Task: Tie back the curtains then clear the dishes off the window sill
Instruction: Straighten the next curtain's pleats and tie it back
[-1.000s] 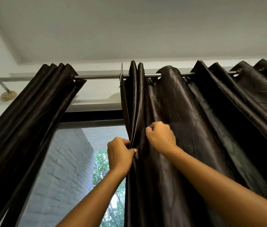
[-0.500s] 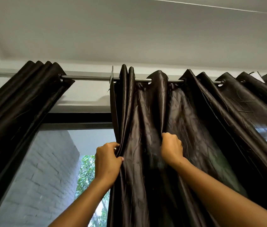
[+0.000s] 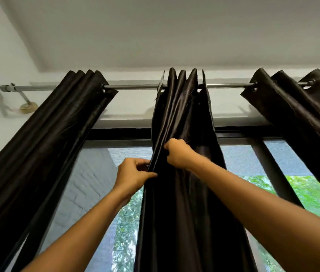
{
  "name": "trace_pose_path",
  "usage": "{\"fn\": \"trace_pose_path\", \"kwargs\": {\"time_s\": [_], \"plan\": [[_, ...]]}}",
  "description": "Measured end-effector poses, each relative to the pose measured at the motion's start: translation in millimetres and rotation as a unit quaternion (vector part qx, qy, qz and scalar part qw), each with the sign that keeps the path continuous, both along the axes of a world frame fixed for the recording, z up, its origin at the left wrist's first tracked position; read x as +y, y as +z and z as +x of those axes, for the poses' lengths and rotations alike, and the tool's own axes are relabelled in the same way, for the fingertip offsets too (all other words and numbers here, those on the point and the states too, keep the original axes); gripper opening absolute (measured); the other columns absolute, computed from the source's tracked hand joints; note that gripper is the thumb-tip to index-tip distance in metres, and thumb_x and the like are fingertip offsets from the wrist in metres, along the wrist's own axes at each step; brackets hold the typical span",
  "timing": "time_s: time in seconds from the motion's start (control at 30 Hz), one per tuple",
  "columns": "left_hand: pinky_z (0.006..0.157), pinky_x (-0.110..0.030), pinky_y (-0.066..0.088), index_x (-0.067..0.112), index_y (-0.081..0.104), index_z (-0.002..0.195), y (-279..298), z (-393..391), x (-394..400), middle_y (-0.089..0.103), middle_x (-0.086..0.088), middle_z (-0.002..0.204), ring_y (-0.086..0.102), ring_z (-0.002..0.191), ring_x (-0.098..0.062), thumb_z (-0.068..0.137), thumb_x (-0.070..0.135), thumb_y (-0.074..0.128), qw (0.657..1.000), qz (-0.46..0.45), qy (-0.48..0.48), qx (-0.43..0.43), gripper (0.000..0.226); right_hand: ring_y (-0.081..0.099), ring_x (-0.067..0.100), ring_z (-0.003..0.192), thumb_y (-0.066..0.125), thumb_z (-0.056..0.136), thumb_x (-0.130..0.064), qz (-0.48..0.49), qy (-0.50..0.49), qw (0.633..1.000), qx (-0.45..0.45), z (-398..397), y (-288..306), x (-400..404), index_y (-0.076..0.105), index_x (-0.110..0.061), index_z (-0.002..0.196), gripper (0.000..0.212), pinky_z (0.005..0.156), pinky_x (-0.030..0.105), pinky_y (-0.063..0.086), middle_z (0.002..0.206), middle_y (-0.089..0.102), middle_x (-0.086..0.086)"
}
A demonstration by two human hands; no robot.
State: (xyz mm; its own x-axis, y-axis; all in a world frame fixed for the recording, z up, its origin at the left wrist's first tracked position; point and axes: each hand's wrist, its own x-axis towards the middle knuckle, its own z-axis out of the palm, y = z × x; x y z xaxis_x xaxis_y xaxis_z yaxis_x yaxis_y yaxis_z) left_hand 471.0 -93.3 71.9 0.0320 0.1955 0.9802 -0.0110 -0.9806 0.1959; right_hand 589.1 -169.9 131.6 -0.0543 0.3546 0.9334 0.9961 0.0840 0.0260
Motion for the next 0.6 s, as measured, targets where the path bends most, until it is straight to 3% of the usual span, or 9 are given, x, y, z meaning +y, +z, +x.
{"fn": "trace_pose_path", "kwargs": {"time_s": [0.07, 0.13, 0.2, 0.27, 0.33, 0.43, 0.5, 0.53, 0.6], "plan": [[0.073, -0.025, 0.056, 0.011, 0.073, 0.101, 5, 10, -3, 0.074, -0.002, 0.085, 0.07, 0.079, -0.011, 0.081, 0.003, 0.069, 0.998, -0.023, -0.064, 0.012, 0.022, 0.057, 0.04, 0.106, 0.049, 0.086, -0.003, -0.025, 0.009, 0.999, 0.032, 13, -4, -1, 0.058, 0.005, 0.105, 0.023, 0.078, 0.035, 0.046, 0.115, 0.059, 0.026], [0.073, -0.032, 0.057, 0.011, 0.072, 0.104, 11, 25, -8, 0.074, -0.004, 0.085, 0.07, 0.081, -0.016, 0.084, 0.015, 0.069, 0.995, -0.037, -0.091, 0.013, 0.02, 0.059, 0.033, 0.096, 0.047, 0.089, -0.005, -0.043, 0.052, 0.995, 0.08, 24, -8, -5, 0.061, 0.004, 0.104, 0.022, 0.072, 0.033, 0.044, 0.106, 0.061, 0.022], [0.069, -0.027, 0.056, 0.013, 0.074, 0.088, 15, 45, -12, 0.072, 0.001, 0.074, 0.068, 0.074, -0.012, 0.081, 0.028, 0.073, 0.997, -0.027, -0.077, 0.014, 0.016, 0.058, 0.026, 0.081, 0.044, 0.092, -0.011, -0.046, 0.128, 0.978, 0.158, 35, -7, -10, 0.061, -0.002, 0.087, 0.02, 0.069, 0.037, 0.048, 0.09, 0.058, 0.015], [0.053, -0.02, 0.041, 0.013, 0.061, 0.063, 15, 64, -22, 0.058, 0.003, 0.056, 0.055, 0.057, -0.009, 0.083, 0.042, 0.068, 0.999, -0.026, -0.041, -0.019, 0.036, 0.061, 0.029, 0.09, 0.041, 0.094, -0.02, -0.041, 0.192, 0.951, 0.237, 46, -6, -18, 0.061, -0.001, 0.095, 0.027, 0.073, 0.042, 0.052, 0.096, 0.059, 0.015], [0.051, -0.027, 0.031, 0.01, 0.05, 0.058, 17, 80, -26, 0.048, -0.001, 0.052, 0.046, 0.053, -0.014, 0.086, 0.05, 0.06, 0.997, -0.031, -0.012, -0.072, 0.05, 0.061, 0.03, 0.091, 0.042, 0.094, -0.024, 0.01, 0.196, 0.949, 0.247, 57, -8, -28, 0.063, -0.001, 0.101, 0.032, 0.071, 0.041, 0.051, 0.098, 0.061, 0.015], [0.064, -0.031, 0.046, 0.014, 0.071, 0.089, 27, 96, -29, 0.069, -0.005, 0.078, 0.064, 0.08, -0.024, 0.086, 0.045, 0.062, 0.995, -0.002, 0.043, -0.094, 0.033, 0.06, 0.033, 0.092, 0.047, 0.09, -0.017, 0.183, 0.014, 0.975, 0.124, 77, -13, -44, 0.065, -0.007, 0.084, 0.021, 0.066, 0.033, 0.042, 0.093, 0.063, 0.014], [0.069, -0.034, 0.048, 0.018, 0.071, 0.105, 30, 104, -34, 0.071, -0.01, 0.094, 0.063, 0.093, -0.031, 0.089, 0.048, 0.056, 0.991, 0.01, 0.087, -0.099, 0.037, 0.044, 0.035, 0.126, 0.05, 0.09, -0.01, 0.243, -0.128, 0.96, 0.054, 90, -11, -50, 0.063, -0.01, 0.106, 0.02, 0.093, 0.038, 0.04, 0.13, 0.053, 0.018], [0.065, -0.032, 0.043, 0.015, 0.07, 0.097, 32, 107, -39, 0.07, -0.013, 0.092, 0.062, 0.092, -0.034, 0.093, 0.051, 0.048, 0.989, 0.006, 0.105, -0.103, 0.043, 0.028, 0.037, 0.138, 0.052, 0.09, -0.007, 0.243, -0.175, 0.953, 0.046, 99, -8, -51, 0.058, -0.012, 0.114, 0.025, 0.107, 0.046, 0.029, 0.145, 0.037, 0.021], [0.061, -0.032, 0.034, 0.008, 0.059, 0.07, 36, 110, -46, 0.063, -0.016, 0.08, 0.058, 0.083, -0.037, 0.097, 0.053, 0.032, 0.987, -0.022, 0.115, -0.109, 0.058, 0.012, 0.043, 0.142, 0.056, 0.089, -0.004, 0.218, -0.21, 0.95, 0.071, 114, 2, -50, 0.047, -0.013, 0.125, 0.039, 0.112, 0.056, 0.017, 0.153, 0.017, 0.026]]}}
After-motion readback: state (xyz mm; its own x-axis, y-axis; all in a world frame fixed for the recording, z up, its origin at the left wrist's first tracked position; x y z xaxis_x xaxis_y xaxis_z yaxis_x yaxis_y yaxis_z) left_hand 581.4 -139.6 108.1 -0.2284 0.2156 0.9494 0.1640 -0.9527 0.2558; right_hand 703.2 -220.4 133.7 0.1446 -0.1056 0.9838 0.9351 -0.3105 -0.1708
